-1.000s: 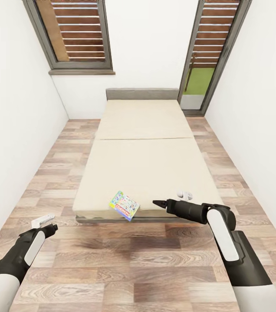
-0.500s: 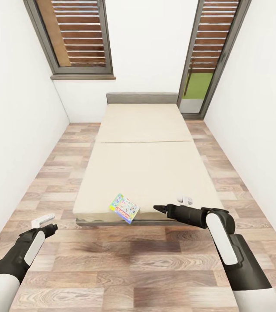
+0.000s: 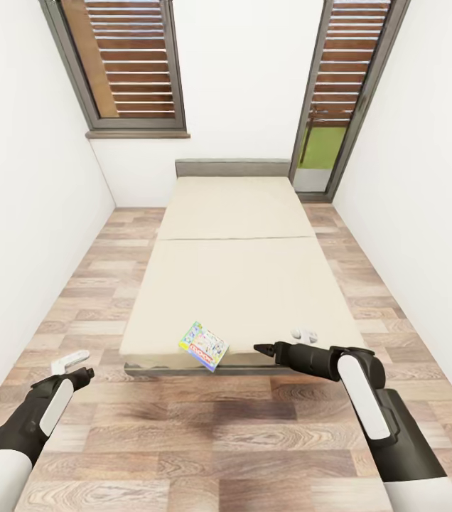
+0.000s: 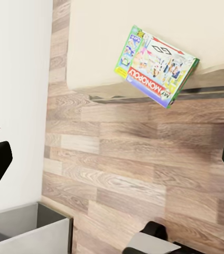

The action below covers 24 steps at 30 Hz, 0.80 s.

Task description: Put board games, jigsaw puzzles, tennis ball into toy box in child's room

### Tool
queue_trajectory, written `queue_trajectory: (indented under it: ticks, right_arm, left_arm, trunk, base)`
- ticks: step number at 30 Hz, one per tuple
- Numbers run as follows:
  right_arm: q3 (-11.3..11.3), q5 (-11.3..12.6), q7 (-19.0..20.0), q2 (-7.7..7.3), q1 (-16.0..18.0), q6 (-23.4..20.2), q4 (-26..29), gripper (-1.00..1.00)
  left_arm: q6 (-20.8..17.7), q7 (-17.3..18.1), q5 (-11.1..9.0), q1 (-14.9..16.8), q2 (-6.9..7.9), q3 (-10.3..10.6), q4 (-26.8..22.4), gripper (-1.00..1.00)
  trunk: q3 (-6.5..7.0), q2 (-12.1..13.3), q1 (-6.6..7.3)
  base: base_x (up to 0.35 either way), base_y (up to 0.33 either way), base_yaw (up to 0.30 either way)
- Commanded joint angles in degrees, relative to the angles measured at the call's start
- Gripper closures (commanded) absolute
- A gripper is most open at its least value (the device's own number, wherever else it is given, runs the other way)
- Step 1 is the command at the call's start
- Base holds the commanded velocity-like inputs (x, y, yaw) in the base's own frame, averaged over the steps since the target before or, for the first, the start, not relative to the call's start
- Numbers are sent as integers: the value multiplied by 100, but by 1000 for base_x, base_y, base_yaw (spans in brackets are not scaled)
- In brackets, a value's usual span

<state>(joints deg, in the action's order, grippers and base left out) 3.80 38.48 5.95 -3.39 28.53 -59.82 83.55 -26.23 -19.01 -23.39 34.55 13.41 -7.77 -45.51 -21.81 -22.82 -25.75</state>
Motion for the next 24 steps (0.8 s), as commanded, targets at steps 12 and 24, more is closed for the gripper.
queue_trajectory:
  ticks: [12,24]
  right_arm:
    - [7,-59,56,-184,-30,-18,-71,-100]
    - [6,-304,59,-197,-103,-18,-381,-100]
  left_arm:
    - [-20,-44,-61,1,-4,4,-8,-100]
    - [-14,-50,-61,2,-5,4,-2,-100]
  trunk:
    - [105,-10,-3]
    - [220,-10,-3]
  base:
    - [0,0,0]
    - [0,0,0]
